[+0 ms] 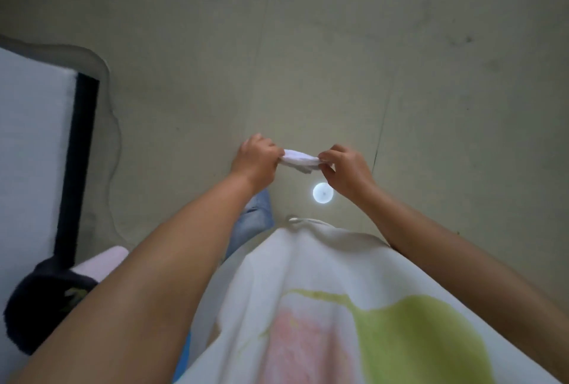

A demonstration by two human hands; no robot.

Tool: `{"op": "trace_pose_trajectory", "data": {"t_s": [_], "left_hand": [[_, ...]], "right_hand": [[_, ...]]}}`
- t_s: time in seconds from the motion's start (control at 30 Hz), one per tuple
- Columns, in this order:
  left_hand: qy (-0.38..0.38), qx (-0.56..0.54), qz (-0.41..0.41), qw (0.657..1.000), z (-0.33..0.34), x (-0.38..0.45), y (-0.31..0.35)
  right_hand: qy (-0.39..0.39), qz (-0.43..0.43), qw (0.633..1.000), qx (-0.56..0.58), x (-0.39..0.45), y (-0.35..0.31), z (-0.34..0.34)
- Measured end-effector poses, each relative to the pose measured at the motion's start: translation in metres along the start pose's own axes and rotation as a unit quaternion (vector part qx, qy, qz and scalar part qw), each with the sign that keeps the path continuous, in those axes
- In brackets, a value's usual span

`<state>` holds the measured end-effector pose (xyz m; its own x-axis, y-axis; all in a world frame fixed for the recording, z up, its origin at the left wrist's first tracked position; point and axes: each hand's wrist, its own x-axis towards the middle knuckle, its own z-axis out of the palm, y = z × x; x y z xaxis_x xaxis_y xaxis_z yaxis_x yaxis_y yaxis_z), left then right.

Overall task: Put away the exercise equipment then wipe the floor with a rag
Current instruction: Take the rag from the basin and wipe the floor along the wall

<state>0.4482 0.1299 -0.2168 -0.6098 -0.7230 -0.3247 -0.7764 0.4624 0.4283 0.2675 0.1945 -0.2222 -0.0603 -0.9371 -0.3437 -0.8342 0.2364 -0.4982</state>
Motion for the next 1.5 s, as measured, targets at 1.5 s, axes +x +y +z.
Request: {"op": "trace_pose_trajectory", "data": {"t_s": [1.5], "left_hand": [[-0.090, 0.225, 0.129, 0.962, -0.500, 1.177, 0.062]], "right_hand": [[0.172, 0.048, 0.983, -0.044, 0.980, 0.266, -0.671]]}}
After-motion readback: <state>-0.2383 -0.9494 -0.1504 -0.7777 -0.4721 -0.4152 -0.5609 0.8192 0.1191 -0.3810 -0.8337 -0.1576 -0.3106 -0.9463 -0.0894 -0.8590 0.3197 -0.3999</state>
